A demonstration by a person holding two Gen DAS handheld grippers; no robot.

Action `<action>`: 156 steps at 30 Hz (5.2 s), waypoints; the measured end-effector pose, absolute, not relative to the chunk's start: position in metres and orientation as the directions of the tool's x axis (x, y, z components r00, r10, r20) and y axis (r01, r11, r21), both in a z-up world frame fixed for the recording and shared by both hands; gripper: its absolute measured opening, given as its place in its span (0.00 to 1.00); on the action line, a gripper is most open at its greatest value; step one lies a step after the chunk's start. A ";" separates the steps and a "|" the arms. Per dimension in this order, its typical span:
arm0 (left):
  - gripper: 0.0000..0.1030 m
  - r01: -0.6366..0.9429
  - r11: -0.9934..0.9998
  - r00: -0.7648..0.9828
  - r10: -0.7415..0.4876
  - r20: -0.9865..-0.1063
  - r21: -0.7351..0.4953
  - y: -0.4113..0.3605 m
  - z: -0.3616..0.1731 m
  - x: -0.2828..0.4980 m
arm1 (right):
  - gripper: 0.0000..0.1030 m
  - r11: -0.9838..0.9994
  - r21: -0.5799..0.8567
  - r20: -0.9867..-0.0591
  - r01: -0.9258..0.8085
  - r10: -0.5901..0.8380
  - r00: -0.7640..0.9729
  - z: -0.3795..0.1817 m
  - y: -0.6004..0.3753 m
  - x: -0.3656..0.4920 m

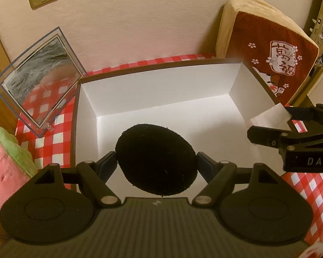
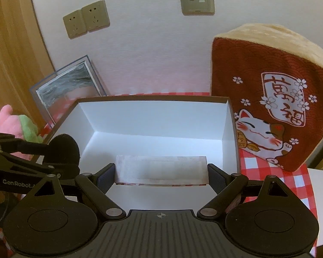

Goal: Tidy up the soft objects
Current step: 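Open left tool to drop black pad while right tool releases strip in box, then move both tools back from the box toward the knit mitten and snack packet, then grasp orange snack packet with right tool while left tool grasps striped knit mitten, then lift and carry knit mitten with left tool while right tool carries packet into box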

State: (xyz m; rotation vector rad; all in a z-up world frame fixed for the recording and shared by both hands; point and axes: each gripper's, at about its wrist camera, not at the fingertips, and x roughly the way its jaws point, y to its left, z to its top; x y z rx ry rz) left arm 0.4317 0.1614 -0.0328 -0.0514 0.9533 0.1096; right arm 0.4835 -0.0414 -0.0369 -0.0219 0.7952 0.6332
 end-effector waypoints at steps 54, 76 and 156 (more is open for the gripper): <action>0.76 -0.290 0.956 0.562 0.126 -0.818 -0.052 0.152 -0.023 0.222 | 0.96 0.717 0.338 -0.619 -0.609 0.657 0.430 -0.056 -0.156 0.324; 0.76 -0.327 0.943 0.446 0.097 -0.890 -0.061 0.120 -0.078 0.169 | 0.56 0.579 0.338 -0.742 -0.742 0.649 0.169 -0.147 -0.135 0.305; 0.09 -0.091 0.982 0.746 -0.044 -0.664 -0.168 0.140 0.021 0.223 | 0.02 0.742 0.345 -0.656 -0.574 0.628 0.418 -0.014 -0.146 0.270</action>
